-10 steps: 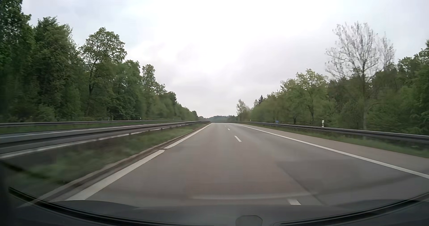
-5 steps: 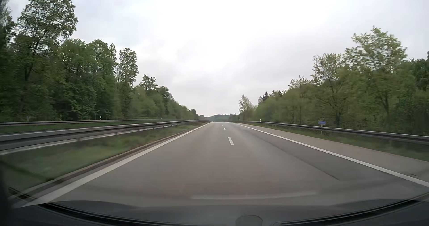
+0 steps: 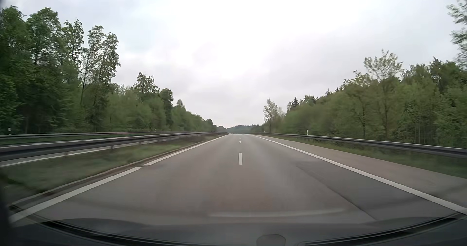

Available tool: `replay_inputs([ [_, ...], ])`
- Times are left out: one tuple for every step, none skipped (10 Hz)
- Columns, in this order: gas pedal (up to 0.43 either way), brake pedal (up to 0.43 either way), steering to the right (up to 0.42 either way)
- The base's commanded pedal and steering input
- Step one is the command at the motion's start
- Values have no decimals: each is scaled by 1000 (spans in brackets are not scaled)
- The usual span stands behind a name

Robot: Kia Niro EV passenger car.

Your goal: Follow the waypoints while adhering to traffic rules and regulations

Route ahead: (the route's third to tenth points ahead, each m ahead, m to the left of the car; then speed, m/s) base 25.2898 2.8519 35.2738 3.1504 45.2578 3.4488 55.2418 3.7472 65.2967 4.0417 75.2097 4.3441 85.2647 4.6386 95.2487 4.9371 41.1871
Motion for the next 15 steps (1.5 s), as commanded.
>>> replay_inputs([
  [579, 0, -7],
  [579, 0, -7],
  [579, 0, -7],
  [579, 0, -7],
  [579, 0, -6],
  [579, 0, -6],
  [579, 0, -6],
  [579, 0, -6],
  [579, 0, -6],
  [579, 0, -6],
  [579, 0, -6],
  [579, 0, -3],
  [579, 0, -3],
  [591, 0, -1],
  [591, 0, -1],
])
